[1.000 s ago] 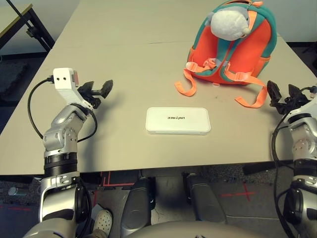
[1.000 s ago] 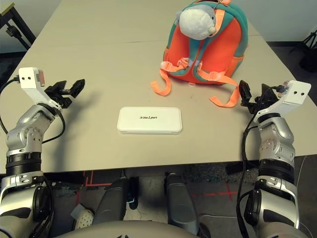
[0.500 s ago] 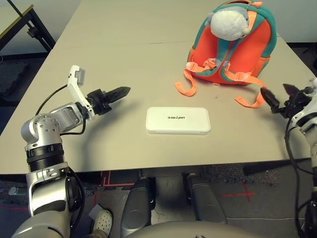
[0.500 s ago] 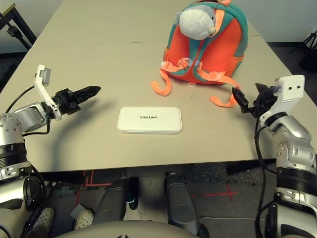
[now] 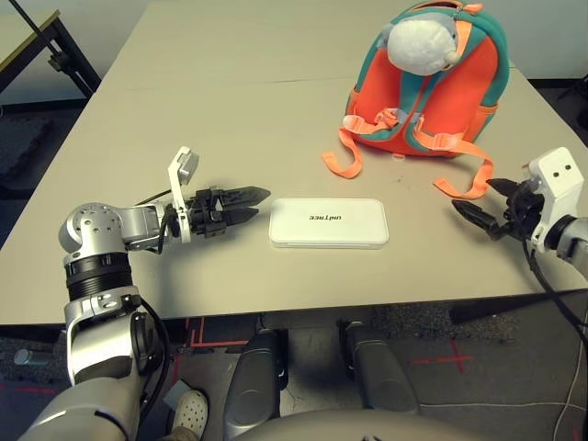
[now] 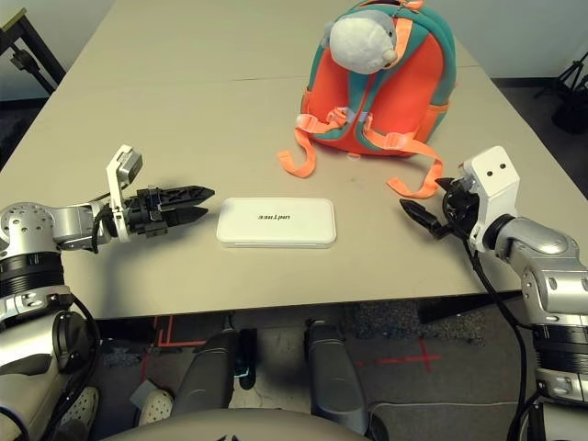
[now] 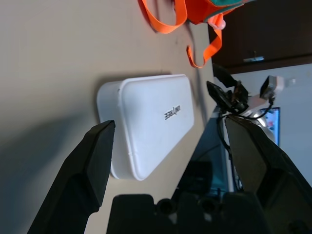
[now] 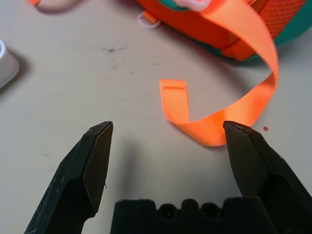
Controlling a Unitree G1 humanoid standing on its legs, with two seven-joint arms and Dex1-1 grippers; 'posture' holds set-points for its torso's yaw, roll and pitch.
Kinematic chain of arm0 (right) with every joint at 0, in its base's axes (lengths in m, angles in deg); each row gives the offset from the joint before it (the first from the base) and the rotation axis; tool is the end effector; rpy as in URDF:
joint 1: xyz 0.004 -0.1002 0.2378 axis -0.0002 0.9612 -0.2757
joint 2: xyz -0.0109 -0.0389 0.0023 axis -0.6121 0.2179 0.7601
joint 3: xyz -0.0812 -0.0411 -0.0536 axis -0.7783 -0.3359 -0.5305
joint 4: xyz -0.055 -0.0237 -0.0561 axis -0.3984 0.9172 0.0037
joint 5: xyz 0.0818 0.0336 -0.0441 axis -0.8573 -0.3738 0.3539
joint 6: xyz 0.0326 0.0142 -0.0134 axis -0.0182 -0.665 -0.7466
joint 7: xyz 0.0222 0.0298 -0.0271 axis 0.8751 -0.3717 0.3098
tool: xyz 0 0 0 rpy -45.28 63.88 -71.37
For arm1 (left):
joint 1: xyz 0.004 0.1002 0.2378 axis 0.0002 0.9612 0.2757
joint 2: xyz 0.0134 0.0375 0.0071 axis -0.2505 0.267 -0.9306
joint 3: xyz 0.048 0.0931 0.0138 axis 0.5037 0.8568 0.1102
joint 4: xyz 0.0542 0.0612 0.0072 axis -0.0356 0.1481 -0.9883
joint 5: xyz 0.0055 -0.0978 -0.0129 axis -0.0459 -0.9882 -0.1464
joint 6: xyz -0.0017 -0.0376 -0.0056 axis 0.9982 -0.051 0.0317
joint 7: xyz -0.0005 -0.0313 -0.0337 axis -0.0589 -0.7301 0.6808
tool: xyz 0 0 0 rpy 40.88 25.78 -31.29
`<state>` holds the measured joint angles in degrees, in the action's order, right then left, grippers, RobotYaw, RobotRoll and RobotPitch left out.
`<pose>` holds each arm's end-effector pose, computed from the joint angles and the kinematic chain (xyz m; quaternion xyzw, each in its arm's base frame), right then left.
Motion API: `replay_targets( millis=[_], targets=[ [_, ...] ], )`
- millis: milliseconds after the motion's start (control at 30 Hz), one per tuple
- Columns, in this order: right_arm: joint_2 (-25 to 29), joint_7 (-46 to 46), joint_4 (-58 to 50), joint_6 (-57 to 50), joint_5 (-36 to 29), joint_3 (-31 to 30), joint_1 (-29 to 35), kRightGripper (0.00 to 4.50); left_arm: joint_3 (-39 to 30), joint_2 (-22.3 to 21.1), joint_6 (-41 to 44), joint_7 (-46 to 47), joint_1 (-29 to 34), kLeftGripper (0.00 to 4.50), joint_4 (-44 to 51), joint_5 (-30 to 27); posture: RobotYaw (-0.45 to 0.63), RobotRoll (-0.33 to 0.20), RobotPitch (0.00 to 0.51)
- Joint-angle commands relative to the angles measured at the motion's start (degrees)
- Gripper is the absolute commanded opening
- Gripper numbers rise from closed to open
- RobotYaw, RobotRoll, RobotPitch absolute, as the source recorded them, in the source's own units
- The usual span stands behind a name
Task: Put the pencil case into the backpack and zip it.
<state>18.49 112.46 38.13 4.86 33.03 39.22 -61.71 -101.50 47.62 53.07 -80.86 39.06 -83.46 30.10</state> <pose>0.2211 -0.3153 0.1438 -0.1390 0.1386 0.2184 0.9559 0.2708 0.2532 0.1359 -0.4268 0.3597 -0.3780 0.7387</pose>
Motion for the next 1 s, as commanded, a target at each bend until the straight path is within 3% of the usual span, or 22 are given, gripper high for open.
replay_targets(
  millis=[33, 400, 833, 933, 1000],
  targets=[
    [0.85, 0.95, -1.71, -1.35, 0.76, -1.11, 0.7, 4.48, 0.8, -0.04, 0.78, -0.98, -0.25, 4.5, -1.88, 0.28, -0.18, 0.0, 0.153],
    [1.04, 1.83, -2.76, -2.32, 1.92, -1.84, 0.86, 4.48, 2.58, -0.61, 0.69, 0.52, -0.53, 4.5, -5.68, 3.08, -0.19, 0.0, 0.156],
    [4.89, 6.51, -5.67, -4.17, 3.21, -4.49, 1.73, 4.48, 2.98, 0.02, -0.65, 0.83, -1.33, 4.5, -7.08, 7.73, -0.19, 0.0, 0.165],
    [5.48, 8.2, -7.29, -5.85, 2.28, -4.94, 2.08, 3.88, 3.24, 0.23, -0.87, 0.47, -1.22, 4.5, -6.86, 8.14, -0.19, 0.0, 0.165],
    [5.58, 9.26, -8.54, -6.87, 1.75, -5.33, 2.32, 3.18, 3.57, 0.27, -1.04, 0.16, -1.12, 4.5, -6.62, 8.42, -0.19, 0.0, 0.166]
  ],
)
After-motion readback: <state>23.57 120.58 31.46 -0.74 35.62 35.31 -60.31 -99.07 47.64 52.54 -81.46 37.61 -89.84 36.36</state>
